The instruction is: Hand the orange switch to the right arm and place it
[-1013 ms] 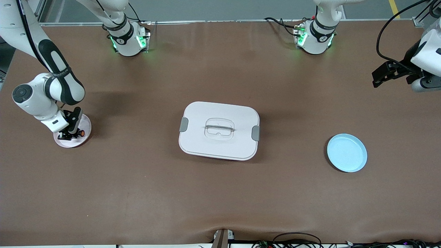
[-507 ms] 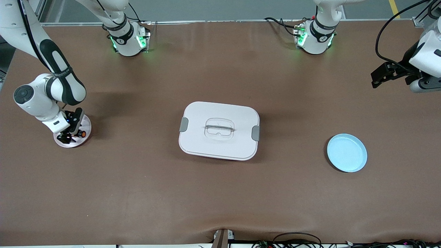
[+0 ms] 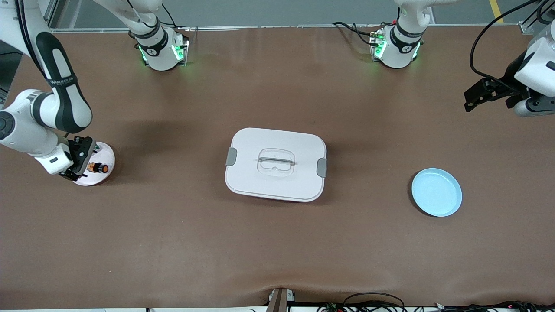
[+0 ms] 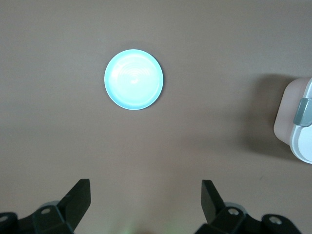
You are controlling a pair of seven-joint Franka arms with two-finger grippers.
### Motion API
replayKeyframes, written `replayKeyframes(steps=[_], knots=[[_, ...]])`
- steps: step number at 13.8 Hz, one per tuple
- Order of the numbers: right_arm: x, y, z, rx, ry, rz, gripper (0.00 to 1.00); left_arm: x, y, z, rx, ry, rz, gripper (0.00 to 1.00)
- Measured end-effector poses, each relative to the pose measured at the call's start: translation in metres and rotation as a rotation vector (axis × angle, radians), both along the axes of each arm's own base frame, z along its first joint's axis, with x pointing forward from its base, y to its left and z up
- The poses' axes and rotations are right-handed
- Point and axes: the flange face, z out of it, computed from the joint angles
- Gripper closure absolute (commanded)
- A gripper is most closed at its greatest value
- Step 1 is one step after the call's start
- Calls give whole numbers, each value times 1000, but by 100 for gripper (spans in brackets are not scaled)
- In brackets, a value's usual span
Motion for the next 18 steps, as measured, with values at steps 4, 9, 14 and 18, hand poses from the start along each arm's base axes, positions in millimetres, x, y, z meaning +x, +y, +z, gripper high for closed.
replayKeyframes(steps=[4, 9, 14, 18], knots=[[0, 46, 58, -53, 63, -253, 0, 2, 0, 1, -2, -16, -1, 0], [4, 87, 146, -140, 145, -626, 0, 1, -14, 3, -21, -22, -23, 0], [13, 94, 210, -131, 145, -955, 0, -1, -18, 5, -38, -24, -28, 0], [20, 121, 240, -120, 90, -1085, 0, -1, -17, 5, -40, -24, -25, 0]])
